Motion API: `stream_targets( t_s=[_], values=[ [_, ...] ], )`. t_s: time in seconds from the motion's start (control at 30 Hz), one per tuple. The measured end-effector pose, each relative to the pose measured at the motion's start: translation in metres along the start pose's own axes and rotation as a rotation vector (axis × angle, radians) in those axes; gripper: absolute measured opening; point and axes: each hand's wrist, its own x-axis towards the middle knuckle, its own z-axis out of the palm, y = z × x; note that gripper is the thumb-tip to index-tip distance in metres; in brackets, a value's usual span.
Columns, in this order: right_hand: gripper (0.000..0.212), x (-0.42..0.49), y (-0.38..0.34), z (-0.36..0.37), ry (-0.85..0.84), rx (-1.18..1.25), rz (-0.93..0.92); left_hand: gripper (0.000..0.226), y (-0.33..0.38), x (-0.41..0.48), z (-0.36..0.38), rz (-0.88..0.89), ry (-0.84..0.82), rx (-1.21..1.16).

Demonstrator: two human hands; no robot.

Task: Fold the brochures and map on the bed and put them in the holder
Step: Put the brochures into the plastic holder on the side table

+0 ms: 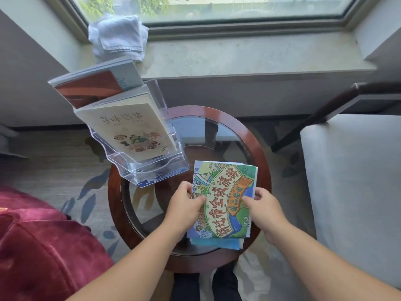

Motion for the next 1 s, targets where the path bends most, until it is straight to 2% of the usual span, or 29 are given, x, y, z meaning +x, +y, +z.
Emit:
stream_targets(
  t_s=[0.07,0.17,0.37,0.67,1.0],
  values=[
    [0.002,-0.004,-0.012,0.0,0.005,0.003,-0.059,0.016,0.007,-0.005,-0.013,0.079,0.009,-0.052],
    [0.005,-0.013,-0.04,0.007,-0.016,-0.004,-0.176,0.021,0.022,-0.014,-0.038,0.205,0.075,-0.116],
    [0.005,-0.035,-0.119,0.037,-0.085,-0.039,-0.441,0.018,0.055,-0.032,-0.105,0.416,0.317,-0.159],
    [0.015,-0.046,-0.197,0.08,-0.126,-0.167,-0.691,0.012,0.069,-0.022,-0.174,0.428,0.542,-0.125],
    [0.016,-0.034,-0.201,0.102,-0.106,-0.226,-0.71,0.007,0.059,-0.01,-0.182,0.409,0.656,-0.068]
  ],
)
